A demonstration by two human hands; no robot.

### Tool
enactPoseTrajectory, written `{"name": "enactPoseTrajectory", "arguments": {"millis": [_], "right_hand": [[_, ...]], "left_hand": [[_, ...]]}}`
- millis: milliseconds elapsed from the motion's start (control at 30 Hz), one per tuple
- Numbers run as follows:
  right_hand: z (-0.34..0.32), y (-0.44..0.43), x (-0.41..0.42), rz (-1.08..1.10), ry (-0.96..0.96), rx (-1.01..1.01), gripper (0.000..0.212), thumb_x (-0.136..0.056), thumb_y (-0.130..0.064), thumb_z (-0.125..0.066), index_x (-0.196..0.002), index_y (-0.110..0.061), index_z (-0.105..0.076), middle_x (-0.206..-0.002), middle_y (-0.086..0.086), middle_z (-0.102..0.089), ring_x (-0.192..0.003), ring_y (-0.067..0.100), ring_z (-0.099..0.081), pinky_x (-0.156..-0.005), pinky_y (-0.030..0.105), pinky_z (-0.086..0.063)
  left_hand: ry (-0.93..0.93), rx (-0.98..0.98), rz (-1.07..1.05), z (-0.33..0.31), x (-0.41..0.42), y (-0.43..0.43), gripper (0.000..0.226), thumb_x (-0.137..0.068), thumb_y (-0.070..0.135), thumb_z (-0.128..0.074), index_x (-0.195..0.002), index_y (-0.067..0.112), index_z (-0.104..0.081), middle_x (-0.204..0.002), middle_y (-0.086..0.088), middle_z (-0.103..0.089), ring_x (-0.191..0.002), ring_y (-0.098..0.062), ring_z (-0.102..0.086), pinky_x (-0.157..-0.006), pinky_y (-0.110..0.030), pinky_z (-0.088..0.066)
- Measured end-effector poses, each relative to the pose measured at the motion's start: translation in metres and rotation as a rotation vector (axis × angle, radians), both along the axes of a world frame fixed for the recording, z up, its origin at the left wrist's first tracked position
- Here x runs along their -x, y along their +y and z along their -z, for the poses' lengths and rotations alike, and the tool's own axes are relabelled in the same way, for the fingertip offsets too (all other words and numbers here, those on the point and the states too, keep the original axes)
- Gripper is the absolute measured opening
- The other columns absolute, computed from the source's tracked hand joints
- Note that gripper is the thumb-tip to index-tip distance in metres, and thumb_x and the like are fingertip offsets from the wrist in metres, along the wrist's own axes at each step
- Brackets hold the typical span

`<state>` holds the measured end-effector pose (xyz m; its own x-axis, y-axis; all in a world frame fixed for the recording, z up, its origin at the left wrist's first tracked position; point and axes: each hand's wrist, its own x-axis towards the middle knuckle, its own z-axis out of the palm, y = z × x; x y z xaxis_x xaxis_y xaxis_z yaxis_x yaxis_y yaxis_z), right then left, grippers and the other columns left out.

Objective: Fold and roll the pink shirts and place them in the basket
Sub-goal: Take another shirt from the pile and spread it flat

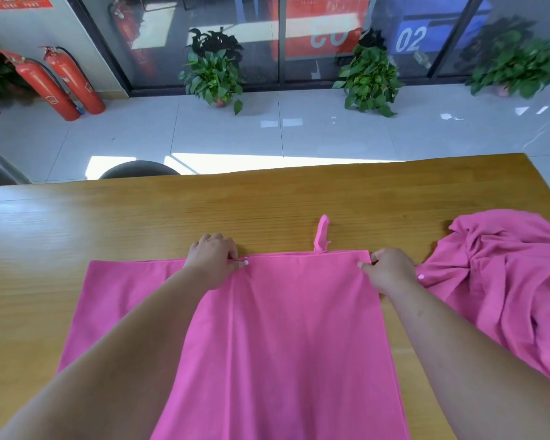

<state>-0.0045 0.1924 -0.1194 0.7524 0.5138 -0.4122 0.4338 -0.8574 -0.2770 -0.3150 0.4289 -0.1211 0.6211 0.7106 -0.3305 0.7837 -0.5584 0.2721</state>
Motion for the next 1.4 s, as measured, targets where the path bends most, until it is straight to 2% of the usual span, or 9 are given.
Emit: {"name": "enactPoseTrajectory", "arguments": {"millis": [200, 333, 467, 633, 800, 933, 1133, 1300, 1400], "right_hand": [[-0.012, -0.009, -0.006, 0.08, 0.083, -0.214, 0.022, -0.08, -0.031, -0.091, -0.077, -0.026, -0.069, -0.079, -0.005, -0.074, -0.084, 0.024, -0.072, -0.078, 0.035, -0.054], [-0.015, -0.019, -0.007, 0.225, 0.353, -0.433, 0.032, -0.079, -0.014, -0.092, -0.103, -0.025, -0.075, -0.086, 0.004, -0.079, -0.082, 0.027, -0.078, -0.08, 0.047, -0.064], [-0.041, -0.02, -0.001, 0.372, 0.576, -0.55, 0.024, -0.089, -0.005, -0.083, -0.111, -0.008, -0.073, -0.102, 0.012, -0.077, -0.086, 0.023, -0.074, -0.066, 0.025, -0.061], [-0.062, -0.022, 0.006, 0.384, 0.534, -0.584, 0.021, -0.089, -0.022, -0.086, -0.101, -0.008, -0.078, -0.099, 0.009, -0.081, -0.09, 0.026, -0.078, -0.083, 0.042, -0.064], [-0.096, -0.027, 0.019, 0.3, 0.602, -0.649, 0.022, -0.088, -0.018, -0.086, -0.106, -0.008, -0.077, -0.101, 0.008, -0.081, -0.087, 0.019, -0.078, -0.077, 0.035, -0.062], [-0.121, -0.032, 0.028, 0.181, 0.316, -0.507, 0.015, -0.091, -0.022, -0.084, -0.099, -0.014, -0.075, -0.088, 0.007, -0.081, -0.081, 0.029, -0.079, -0.081, 0.052, -0.066], [-0.204, -0.042, 0.079, -0.215, 1.013, -0.677, 0.004, -0.097, -0.009, -0.067, -0.1, -0.008, -0.064, -0.079, 0.009, -0.071, -0.069, 0.017, -0.07, -0.066, 0.031, -0.061], [-0.17, -0.038, 0.058, -0.053, 0.313, -0.432, 0.016, -0.095, -0.027, -0.08, -0.094, -0.016, -0.068, -0.083, 0.003, -0.079, -0.079, 0.028, -0.079, -0.075, 0.048, -0.066], [-0.18, -0.04, 0.074, -0.088, 0.474, -0.482, 0.015, -0.099, -0.022, -0.076, -0.099, -0.01, -0.067, -0.086, 0.01, -0.08, -0.084, 0.032, -0.078, -0.075, 0.046, -0.066]], "left_hand": [[-0.111, 0.121, -0.051, -0.016, 0.006, 0.003, 0.026, -0.088, 0.056, -0.08, -0.094, 0.034, -0.066, -0.09, 0.017, -0.069, -0.089, -0.014, -0.065, -0.07, -0.031, -0.051], [-0.187, 0.186, -0.065, -0.028, 0.013, 0.004, 0.026, -0.087, 0.057, -0.081, -0.095, 0.032, -0.077, -0.094, 0.018, -0.073, -0.095, -0.007, -0.066, -0.077, -0.03, -0.055], [-0.226, 0.204, -0.054, -0.045, 0.02, 0.004, 0.027, -0.086, 0.058, -0.081, -0.089, 0.031, -0.078, -0.084, 0.016, -0.073, -0.084, 0.0, -0.064, -0.068, -0.026, -0.049], [-0.225, 0.181, 0.007, -0.064, 0.028, 0.003, 0.024, -0.089, 0.055, -0.08, -0.09, 0.031, -0.081, -0.08, 0.015, -0.072, -0.076, -0.002, -0.063, -0.064, -0.026, -0.049], [-0.243, 0.162, 0.035, -0.078, 0.038, 0.0, 0.014, -0.092, 0.046, -0.081, -0.09, 0.033, -0.081, -0.083, 0.015, -0.074, -0.079, -0.003, -0.067, -0.069, -0.029, -0.056], [-0.227, 0.152, 0.043, -0.087, 0.045, -0.001, 0.008, -0.091, 0.037, -0.083, -0.088, 0.034, -0.076, -0.086, 0.016, -0.072, -0.082, -0.005, -0.066, -0.073, -0.031, -0.056], [-0.18, 0.132, 0.079, -0.094, 0.059, -0.006, 0.004, -0.092, 0.034, -0.082, -0.094, 0.032, -0.079, -0.089, 0.015, -0.073, -0.084, -0.007, -0.067, -0.069, -0.027, -0.051], [-0.167, 0.115, 0.055, -0.103, 0.07, -0.007, 0.007, -0.093, 0.036, -0.08, -0.095, 0.029, -0.079, -0.09, 0.014, -0.073, -0.088, -0.009, -0.066, -0.077, -0.031, -0.055], [-0.157, 0.106, 0.056, -0.105, 0.075, -0.009, 0.002, -0.097, 0.032, -0.076, -0.096, 0.03, -0.077, -0.09, 0.014, -0.072, -0.087, -0.008, -0.065, -0.074, -0.029, -0.053]]}}
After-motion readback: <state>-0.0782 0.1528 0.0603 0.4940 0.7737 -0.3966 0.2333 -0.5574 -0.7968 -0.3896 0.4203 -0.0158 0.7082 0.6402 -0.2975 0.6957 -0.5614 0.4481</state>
